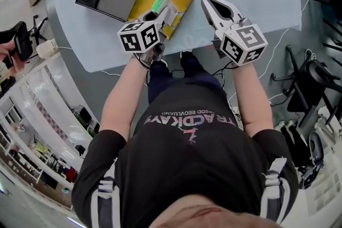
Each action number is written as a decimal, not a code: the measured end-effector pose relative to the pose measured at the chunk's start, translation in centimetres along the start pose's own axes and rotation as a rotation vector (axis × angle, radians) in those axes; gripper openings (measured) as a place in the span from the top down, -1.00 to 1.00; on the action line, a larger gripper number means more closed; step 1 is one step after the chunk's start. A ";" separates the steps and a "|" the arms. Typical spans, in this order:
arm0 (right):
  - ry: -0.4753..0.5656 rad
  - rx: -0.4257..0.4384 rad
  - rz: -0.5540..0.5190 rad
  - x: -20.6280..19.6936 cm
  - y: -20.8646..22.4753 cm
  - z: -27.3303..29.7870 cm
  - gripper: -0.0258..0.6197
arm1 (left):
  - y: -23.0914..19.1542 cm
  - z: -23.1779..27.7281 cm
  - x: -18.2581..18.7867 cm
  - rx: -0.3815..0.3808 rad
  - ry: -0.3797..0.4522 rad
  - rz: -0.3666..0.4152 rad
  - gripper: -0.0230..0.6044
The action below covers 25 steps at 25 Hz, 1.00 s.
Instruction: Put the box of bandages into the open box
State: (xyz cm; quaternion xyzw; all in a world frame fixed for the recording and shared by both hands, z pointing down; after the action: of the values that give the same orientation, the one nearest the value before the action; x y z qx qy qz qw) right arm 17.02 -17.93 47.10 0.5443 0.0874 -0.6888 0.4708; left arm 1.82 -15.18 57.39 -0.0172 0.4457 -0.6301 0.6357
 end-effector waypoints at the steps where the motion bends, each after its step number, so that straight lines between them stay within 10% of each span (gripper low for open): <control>1: 0.000 0.000 0.000 0.0 0.0 0.0 0.88 | 0.0 0.1 0.0 0.007 -0.005 0.012 0.60; 25: -0.007 0.002 0.028 -0.5 0.5 -0.5 0.88 | -1.8 0.1 -0.5 0.283 -0.065 0.265 -0.03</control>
State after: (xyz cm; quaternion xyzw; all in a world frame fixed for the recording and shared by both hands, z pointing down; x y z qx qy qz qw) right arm 17.71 -17.59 47.56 0.5436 0.0775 -0.6839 0.4803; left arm 0.54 -15.22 58.76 0.1107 0.3303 -0.5962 0.7233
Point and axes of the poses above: the fingertips, and each gripper's own axes: z forward along the fingers, y to its right, x out of its top, the point moved 3 cm from there along -z, backward along the fingers, and after that the axes turned 3 degrees about -x, right-handed, at the moved point
